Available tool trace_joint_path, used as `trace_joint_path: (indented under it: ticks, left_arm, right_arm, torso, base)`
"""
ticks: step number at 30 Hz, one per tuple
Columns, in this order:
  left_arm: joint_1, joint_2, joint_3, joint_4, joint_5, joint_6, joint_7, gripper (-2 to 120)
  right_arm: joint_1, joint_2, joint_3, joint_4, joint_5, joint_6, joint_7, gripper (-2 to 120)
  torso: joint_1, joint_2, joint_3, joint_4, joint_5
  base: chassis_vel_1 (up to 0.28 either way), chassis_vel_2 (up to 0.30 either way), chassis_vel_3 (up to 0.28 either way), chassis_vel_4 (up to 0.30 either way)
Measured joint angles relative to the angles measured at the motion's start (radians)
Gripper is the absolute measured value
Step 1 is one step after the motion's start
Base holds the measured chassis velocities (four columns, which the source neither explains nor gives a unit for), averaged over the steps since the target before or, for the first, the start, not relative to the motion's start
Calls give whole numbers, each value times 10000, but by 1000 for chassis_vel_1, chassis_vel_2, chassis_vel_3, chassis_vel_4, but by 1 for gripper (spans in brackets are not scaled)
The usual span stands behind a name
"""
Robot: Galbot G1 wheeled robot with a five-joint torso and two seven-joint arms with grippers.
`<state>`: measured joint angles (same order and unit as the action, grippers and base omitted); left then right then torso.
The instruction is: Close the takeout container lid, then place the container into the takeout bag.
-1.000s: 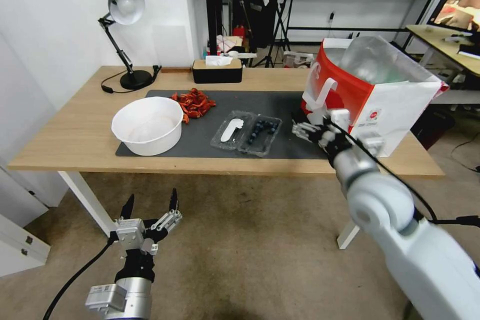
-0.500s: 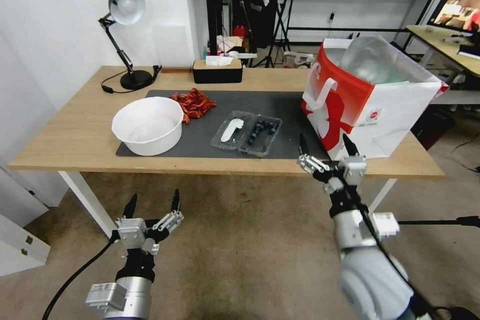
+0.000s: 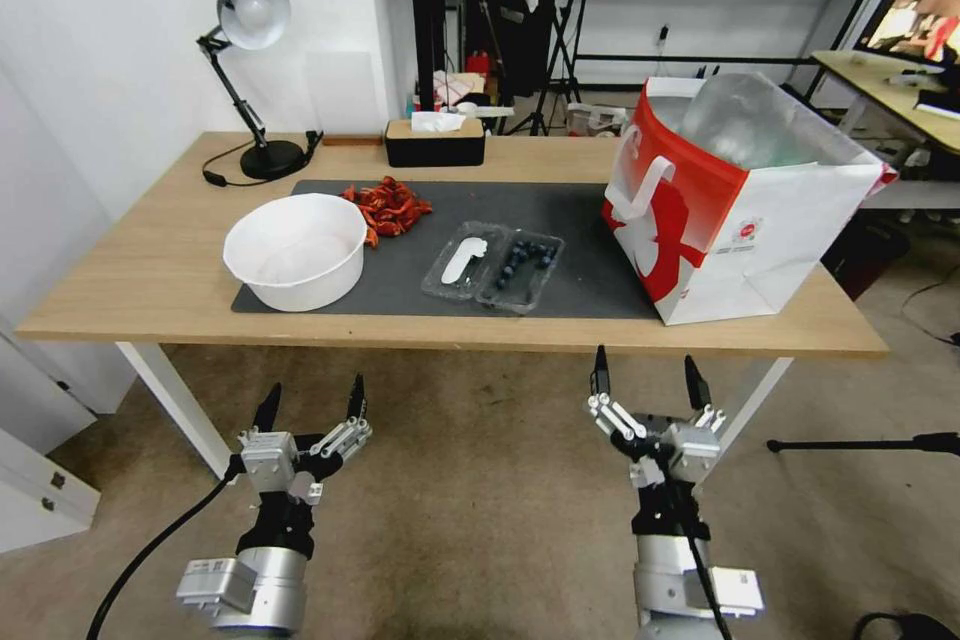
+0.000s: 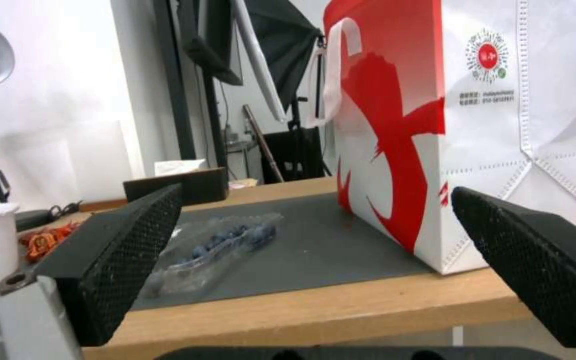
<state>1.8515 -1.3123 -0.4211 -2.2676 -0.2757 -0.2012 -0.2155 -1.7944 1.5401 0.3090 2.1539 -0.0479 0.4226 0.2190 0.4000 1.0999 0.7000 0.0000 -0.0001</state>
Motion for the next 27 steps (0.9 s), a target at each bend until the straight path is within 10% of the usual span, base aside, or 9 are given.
trace_joint_path:
  ticks: [19, 27]
  left_arm:
    - [-327, 8, 177, -310, -403, 623, 11, 100]
    - [-565, 106, 321, -1502, -3229, 2033, 389, 100]
  right_arm:
    - [-286, -232, 65, -419, 113, 289, -239, 100]
    - [-175, -669, -242, -413, 209, 43, -403, 100]
  torso:
    - [0, 0, 0, -2, 1]
    - [0, 2, 0, -1, 1]
  base:
    - [0, 0, 0, 0]
    - [0, 0, 0, 0]
